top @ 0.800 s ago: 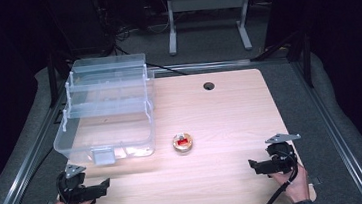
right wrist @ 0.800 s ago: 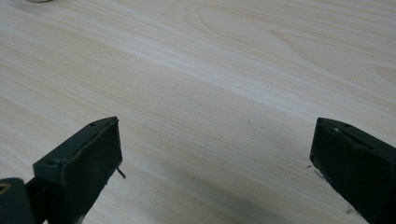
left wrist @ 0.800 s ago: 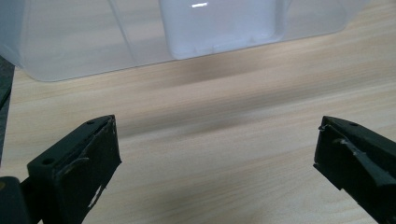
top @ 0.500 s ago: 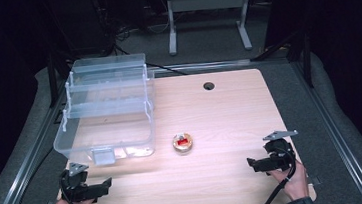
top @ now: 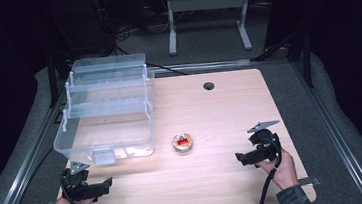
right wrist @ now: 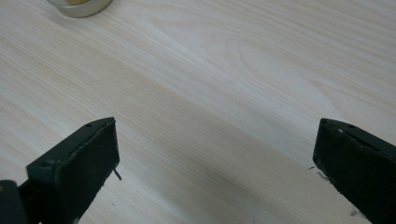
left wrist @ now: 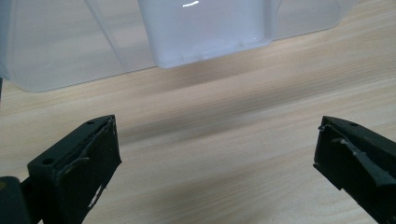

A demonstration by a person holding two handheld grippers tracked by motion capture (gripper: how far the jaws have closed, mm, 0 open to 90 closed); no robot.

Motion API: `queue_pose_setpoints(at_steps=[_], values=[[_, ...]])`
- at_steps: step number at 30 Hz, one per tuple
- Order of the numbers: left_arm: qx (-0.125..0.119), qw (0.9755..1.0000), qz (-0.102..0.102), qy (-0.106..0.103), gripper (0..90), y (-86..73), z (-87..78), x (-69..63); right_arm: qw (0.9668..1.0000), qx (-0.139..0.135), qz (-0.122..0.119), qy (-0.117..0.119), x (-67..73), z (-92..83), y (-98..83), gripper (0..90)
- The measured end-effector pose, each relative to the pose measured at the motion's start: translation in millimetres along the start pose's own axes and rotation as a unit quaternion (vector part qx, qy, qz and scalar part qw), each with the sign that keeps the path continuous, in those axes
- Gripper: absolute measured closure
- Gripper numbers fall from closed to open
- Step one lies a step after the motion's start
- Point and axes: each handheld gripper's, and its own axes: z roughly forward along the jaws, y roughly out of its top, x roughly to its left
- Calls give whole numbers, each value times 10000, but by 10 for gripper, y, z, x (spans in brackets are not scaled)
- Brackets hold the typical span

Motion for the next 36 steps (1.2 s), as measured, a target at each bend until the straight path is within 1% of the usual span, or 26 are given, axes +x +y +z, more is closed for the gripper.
queue_pose_setpoints(at_steps=[1, 2, 5, 6, 7, 11, 13, 15, 16, 17, 18, 19, 20, 21, 22, 23, 24, 25, 27, 28, 29, 30, 31, 32, 34, 36], values=[[-13, 10000, 1, 0, 4, 0, -2, -3, 10000, -1, -41, 84, 27, 10, 48, 0], [-16, 10000, 6, -2, 4, 1, -3, -6, 9999, 17, -95, 63, 46, 17, 80, 0], [4, 10000, 16, 1, 4, 4, 2, -12, 9995, 46, -262, 151, 134, 60, 231, 0], [18, 10000, 19, -7, 4, 4, 6, -10, 9993, 52, -321, 206, 189, 100, 331, 0], [32, 10000, 25, -14, 4, 3, 10, -9, 9993, 52, -321, 206, 189, 100, 331, 0], [19, 10000, 4, 4, 4, -10, 2, 7, 9983, 68, -440, 386, 305, 210, 514, 0], [17, 10000, -13, 18, 4, -16, -9, 11, 9971, 158, -559, 490, 398, 301, 638, 0], [2, 10000, -37, 28, 4, -21, -20, 10, 9965, 195, -577, 565, 424, 334, 681, 0], [6, 10000, -36, 16, 4, -20, -21, 6, 9956, 260, -642, 627, 490, 387, 765, 0], [10, 10000, -32, 2, 4, -17, -21, 2, 9956, 260, -642, 627, 490, 387, 765, 0], [-3, 10000, -20, 1, 4, -11, -18, -3, 9957, 357, -725, 444, 529, 397, 798, 0], [6, 10000, -8, 6, 4, -5, -19, -3, 9948, 353, -775, 557, 570, 439, 839, 0], [-2, 10000, -13, 17, 4, -1, -17, 1, 9927, 348, -832, 803, 624, 509, 901, 0], [11, 10000, -24, 25, 4, 3, -17, 7, 9927, 348, -832, 803, 624, 509, 901, 0], [22, 10000, -38, 21, 4, 7, -17, 9, 9914, 391, -880, 890, 668, 576, 957, 0], [22, 10000, -31, 12, 4, 10, -18, 8, 9914, 391, -880, 890, 668, 576, 957, 0], [23, 10000, -19, 4, 4, 15, -18, 6, 9921, 483, -942, 678, 704, 598, 985, 0], [30, 10000, -12, -6, 4, 20, -15, 3, 9914, 518, -954, 729, 742, 668, 1033, 0], [14, 10000, 7, -4, 4, 32, -10, -4, 9914, 538, -939, 737, 754, 695, 1051, 0], [40, 10000, 32, 5, 4, 41, -8, -7, 9900, 489, -912, 956, 763, 751, 1075, 0], [38, 10000, 39, -2, 4, 47, -4, -11, 9909, 581, -941, 765, 793, 775, 1103, 0], [36, 10000, 56, -11, 4, 57, 0, -18, 9906, 605, -942, 788, 808, 801, 1119, 0], [37, 10000, 59, -17, 4, 63, 2, -25, 9881, 531, -898, 1129, 816, 866, 1141, 0], [22, 10000, 56, -20, 4, 67, 6, -33, 9895, 680, -994, 801, 875, 916, 1193, 3], [4, 10000, 22, -51, 3, 66, 15, -37, 9896, 706, -983, 779, 894, 942, 1211, 15], [13, 10000, 0, -73, 3, 57, 26, -37, 9884, 785, -1005, 831, 937, 1015, 1255, 23]])
